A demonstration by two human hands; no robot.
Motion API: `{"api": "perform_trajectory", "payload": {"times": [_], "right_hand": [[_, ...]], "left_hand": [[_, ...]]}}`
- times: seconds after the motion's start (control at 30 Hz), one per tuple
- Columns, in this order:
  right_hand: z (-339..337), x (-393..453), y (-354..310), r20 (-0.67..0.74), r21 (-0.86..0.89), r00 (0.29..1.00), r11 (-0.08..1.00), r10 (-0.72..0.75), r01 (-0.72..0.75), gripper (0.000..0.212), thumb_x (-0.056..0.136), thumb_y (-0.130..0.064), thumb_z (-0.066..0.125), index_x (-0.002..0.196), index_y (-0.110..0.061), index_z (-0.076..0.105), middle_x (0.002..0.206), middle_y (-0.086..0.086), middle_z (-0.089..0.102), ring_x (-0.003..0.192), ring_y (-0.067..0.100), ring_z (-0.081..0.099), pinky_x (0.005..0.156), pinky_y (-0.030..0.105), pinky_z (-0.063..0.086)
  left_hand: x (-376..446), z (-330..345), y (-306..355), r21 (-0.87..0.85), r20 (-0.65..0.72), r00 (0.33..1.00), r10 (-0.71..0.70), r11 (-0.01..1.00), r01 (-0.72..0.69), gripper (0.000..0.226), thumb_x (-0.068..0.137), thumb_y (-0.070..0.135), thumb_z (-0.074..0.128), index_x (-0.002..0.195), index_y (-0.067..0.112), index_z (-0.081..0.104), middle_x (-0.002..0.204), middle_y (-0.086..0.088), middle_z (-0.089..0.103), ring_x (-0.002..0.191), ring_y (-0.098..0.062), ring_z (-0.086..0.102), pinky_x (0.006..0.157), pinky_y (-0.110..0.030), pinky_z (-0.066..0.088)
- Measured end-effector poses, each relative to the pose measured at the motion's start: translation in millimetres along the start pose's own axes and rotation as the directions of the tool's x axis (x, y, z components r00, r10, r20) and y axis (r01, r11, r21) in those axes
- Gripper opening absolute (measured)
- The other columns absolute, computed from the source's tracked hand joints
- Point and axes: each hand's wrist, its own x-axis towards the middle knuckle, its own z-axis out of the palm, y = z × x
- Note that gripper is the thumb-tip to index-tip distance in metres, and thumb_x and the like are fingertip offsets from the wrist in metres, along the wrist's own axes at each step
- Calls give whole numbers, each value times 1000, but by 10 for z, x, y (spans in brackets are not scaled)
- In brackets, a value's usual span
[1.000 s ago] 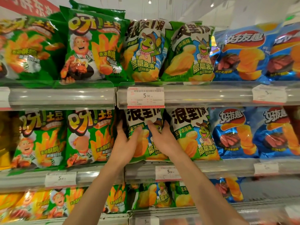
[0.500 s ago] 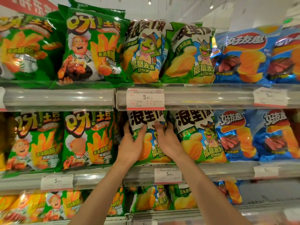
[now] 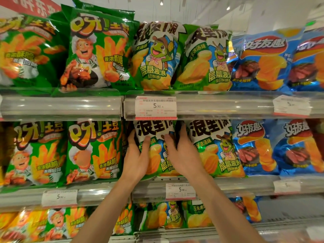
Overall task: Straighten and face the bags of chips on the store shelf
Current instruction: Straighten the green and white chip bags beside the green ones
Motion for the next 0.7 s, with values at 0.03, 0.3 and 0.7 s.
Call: {"api": "perform_trajectory", "payload": {"times": [0.03, 0.3, 0.7], "right_hand": [[-74, -55, 35, -101, -105, 988, 989, -115, 105, 64, 100, -51, 41, 153, -19, 26, 144, 6, 50, 130, 24, 50, 106, 43, 45], [-447, -185, 683, -329, -587, 929, 807, -168, -62, 87, 89, -74, 36, 153, -16, 27, 162, 17, 19, 151, 38, 10, 117, 61, 12], [-561, -95, 710, -304, -368, 940, 929, -154, 34, 69, 96, -40, 56, 155, -20, 24, 163, 13, 19, 148, 35, 23, 110, 59, 30]], "left_hand": [[3, -7, -2, -3, 11, 1000, 2, 1000, -2, 67, 98, 60, 44, 155, 38, 17, 145, 5, 53, 130, -18, 52, 108, -37, 42], [-18, -37, 13, 30, 35, 999, 19, 999, -20, 69, 98, 57, 48, 155, 41, 13, 147, 8, 51, 133, -17, 49, 104, -30, 36], [5, -24, 13, 24, 21, 999, 40, 999, -41, 71, 97, 57, 50, 156, 39, 14, 148, 8, 49, 134, -14, 47, 107, -31, 36]]}}
